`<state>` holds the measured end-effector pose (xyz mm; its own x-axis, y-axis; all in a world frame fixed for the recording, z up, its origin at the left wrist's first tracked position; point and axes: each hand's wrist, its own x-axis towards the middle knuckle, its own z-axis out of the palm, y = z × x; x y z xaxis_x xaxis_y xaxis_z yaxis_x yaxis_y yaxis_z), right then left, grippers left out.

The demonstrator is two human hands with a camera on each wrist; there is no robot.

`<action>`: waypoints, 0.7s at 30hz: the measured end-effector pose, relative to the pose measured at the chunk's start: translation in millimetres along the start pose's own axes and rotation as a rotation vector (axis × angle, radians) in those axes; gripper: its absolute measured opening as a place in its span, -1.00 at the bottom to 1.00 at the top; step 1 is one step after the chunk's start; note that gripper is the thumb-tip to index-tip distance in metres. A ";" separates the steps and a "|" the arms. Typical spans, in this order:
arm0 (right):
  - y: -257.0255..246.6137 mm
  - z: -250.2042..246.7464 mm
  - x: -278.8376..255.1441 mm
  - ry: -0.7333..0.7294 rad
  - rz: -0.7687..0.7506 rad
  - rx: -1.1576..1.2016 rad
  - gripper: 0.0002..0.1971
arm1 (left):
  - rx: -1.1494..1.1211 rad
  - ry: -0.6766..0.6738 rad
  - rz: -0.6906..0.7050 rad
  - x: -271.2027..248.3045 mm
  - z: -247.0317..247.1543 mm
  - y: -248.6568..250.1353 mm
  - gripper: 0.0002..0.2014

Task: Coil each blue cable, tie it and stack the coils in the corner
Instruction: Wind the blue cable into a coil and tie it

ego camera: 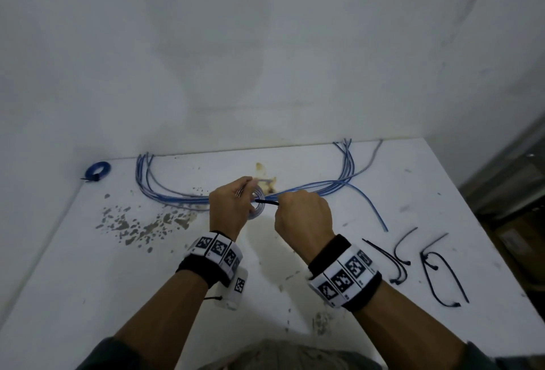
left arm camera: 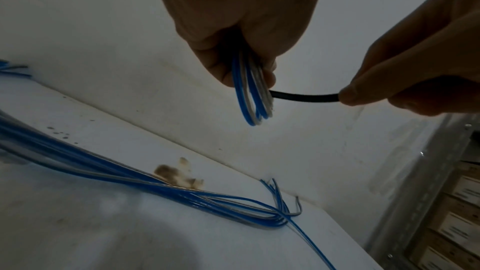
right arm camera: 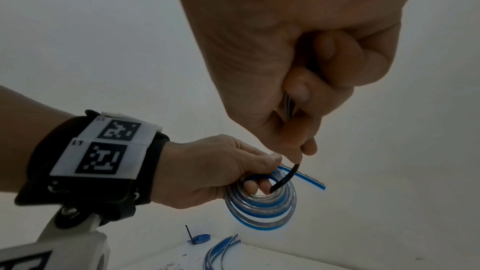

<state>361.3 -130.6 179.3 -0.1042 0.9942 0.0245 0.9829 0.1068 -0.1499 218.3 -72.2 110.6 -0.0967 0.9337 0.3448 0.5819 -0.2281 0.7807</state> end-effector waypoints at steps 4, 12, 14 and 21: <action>10.7 1.5 1.2 0.024 -0.011 0.019 -0.88 | 0.022 -0.016 0.055 0.9 16.6 1.1 -0.87; 3.7 39.1 12.5 0.091 0.019 0.028 -0.79 | -0.053 -0.193 0.017 -3.6 35.3 9.8 -0.79; 10.5 45.4 17.4 0.120 0.033 0.128 -0.80 | -0.055 -0.178 0.020 -5.4 33.9 11.8 -0.85; 13.5 60.8 26.0 0.166 0.160 0.245 -0.75 | -0.032 -0.178 -0.042 -7.9 31.1 9.0 -0.82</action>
<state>362.6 -102.8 117.7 0.0941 0.9858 0.1394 0.9169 -0.0313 -0.3978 249.4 -73.0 98.7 0.0256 0.9761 0.2158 0.5537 -0.1936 0.8099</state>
